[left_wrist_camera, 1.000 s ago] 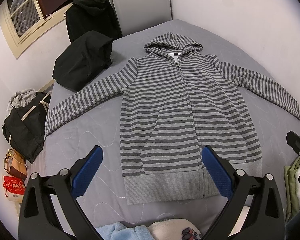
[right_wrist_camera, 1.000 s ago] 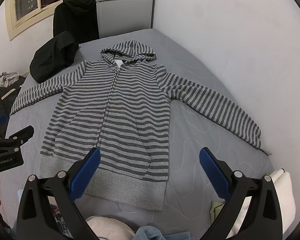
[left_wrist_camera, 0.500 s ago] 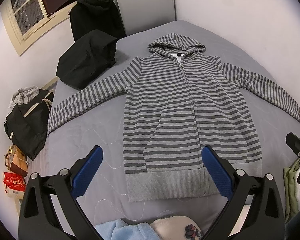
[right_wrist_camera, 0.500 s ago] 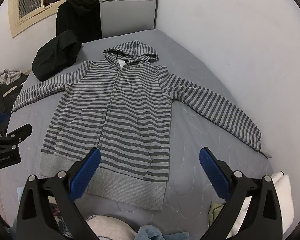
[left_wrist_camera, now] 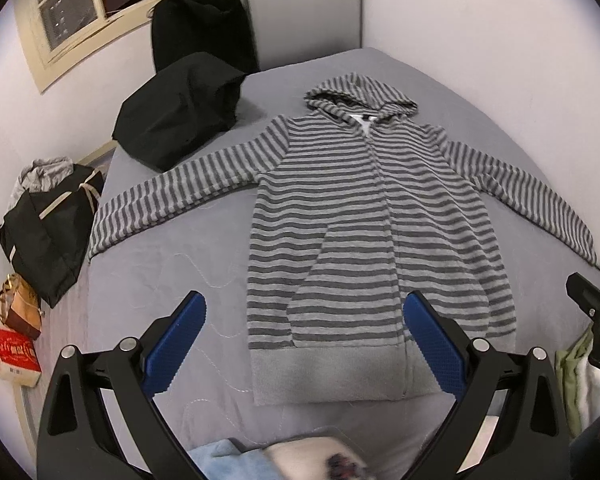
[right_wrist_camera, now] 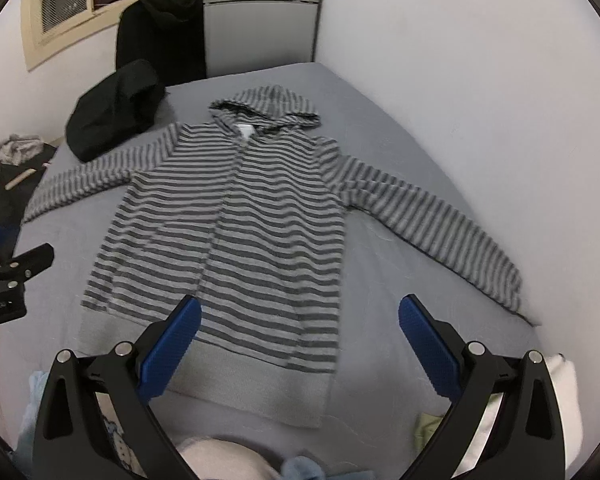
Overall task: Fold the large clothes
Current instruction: 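Reach the left tool to the hoodie sleeve cuff and grasp it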
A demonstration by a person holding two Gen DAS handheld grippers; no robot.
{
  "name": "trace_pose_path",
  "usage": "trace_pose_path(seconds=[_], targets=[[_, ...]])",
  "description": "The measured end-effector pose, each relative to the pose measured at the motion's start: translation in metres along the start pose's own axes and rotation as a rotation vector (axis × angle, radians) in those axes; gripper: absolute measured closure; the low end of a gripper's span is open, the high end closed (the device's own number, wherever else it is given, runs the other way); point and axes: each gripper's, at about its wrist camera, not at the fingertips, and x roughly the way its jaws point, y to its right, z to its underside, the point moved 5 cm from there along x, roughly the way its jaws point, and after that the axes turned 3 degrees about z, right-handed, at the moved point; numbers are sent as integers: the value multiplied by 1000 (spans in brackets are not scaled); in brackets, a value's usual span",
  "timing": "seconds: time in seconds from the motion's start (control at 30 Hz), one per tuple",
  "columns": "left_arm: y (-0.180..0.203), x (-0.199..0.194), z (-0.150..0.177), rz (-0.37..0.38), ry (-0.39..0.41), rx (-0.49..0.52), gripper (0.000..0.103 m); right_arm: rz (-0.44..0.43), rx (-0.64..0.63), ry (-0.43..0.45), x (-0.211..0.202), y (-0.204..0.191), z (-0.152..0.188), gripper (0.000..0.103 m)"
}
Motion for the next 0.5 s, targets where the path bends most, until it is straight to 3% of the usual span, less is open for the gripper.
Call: trace_pose_path(seconds=[0.2, 0.5], targets=[[-53, 16, -9, 18, -11, -125, 6, -26, -40, 18, 10, -32, -24, 5], [-189, 61, -10, -6, -2, -399, 6, -70, -117, 53, 37, -108, -69, 5]])
